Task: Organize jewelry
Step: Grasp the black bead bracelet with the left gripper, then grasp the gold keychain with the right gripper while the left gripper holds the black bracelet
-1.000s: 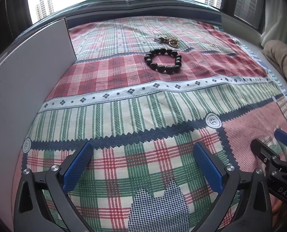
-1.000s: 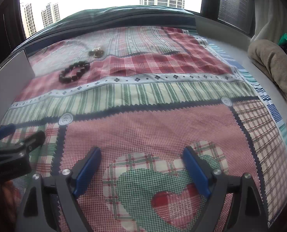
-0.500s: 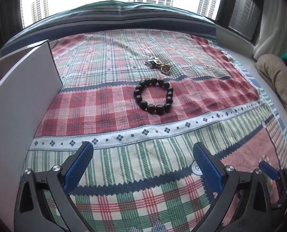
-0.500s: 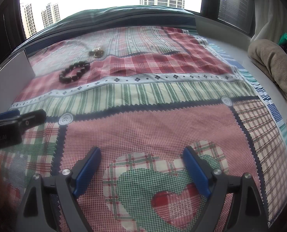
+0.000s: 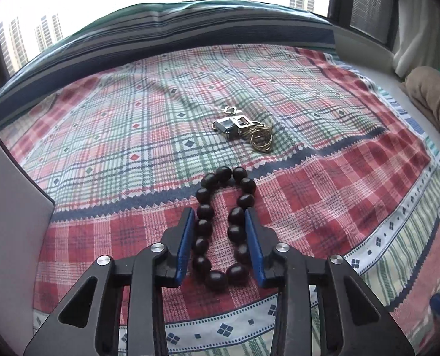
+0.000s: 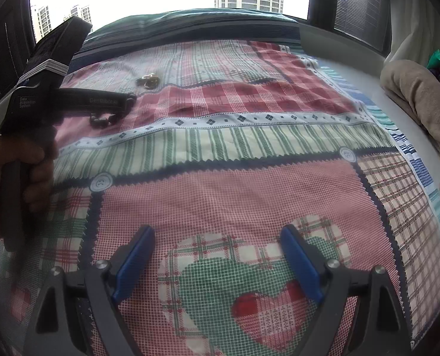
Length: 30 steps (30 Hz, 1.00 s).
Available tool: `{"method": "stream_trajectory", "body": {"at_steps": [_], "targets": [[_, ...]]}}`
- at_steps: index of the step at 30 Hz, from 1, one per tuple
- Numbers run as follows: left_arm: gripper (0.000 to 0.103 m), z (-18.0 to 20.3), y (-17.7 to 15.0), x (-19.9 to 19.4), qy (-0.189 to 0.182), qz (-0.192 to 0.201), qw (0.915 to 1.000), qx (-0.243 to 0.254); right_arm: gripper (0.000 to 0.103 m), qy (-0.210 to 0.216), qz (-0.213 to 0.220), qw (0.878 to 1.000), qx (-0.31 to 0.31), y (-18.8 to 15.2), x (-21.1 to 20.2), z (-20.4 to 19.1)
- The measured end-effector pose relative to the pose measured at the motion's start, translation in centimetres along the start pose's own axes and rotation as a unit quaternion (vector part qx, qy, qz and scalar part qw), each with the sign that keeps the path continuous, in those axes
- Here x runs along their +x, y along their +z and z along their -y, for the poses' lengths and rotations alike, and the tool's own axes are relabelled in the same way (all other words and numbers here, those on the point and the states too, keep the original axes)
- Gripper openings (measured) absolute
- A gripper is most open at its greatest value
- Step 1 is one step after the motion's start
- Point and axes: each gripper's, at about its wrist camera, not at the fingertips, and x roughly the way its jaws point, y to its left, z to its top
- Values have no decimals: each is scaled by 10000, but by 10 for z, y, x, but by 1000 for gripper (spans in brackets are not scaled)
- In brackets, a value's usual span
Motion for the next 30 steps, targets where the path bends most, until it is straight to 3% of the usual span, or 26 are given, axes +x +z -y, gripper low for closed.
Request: {"method": "stream_trajectory", "body": {"at_steps": [6,11,14,16,18,20,25,26,27,28,29,30], "targets": [[25,-19,-32,-29,-38,26,9997,-222,88,3,0,10000,2,0,-1,-1],[25,-32,-69,-61,-53,-171,9992,-364,88,0,-2,10000,1,0,-1,-1],[44,-37,-81,-70,-41,-209,9989,-421,89,-1,-4,10000,-4,0,-1,-1],[73,-39,-85,-72,-28,-189,9989,-431,93,56,-27,10000,-53,0,0,-2],[80,-42,-89,-71,-21,-130,9988,-474,93,154,-122,9997,-107,4,1,-3],[82,-43,-92,-71,3,-58,9990,-443,92,671,-63,9977,7,20,0,-4],[99,-41,-92,-68,-186,-88,9991,-374,91,1193,328,9917,-343,103,17,-28],[100,-40,-91,-67,-202,-107,9991,-345,84,1146,365,9913,-529,120,26,-37],[100,-39,-92,-67,-184,-118,9992,-322,66,1063,338,9911,-731,137,39,-47],[101,-37,-92,-67,-150,-132,9994,-292,57,1007,258,9906,-893,150,53,-56],[101,-35,-91,-66,-109,-148,9995,-258,50,991,163,9897,-1024,163,67,-65],[101,-33,-90,-65,-69,-163,9996,-226,50,1025,117,9884,-1113,172,78,-73]]}}
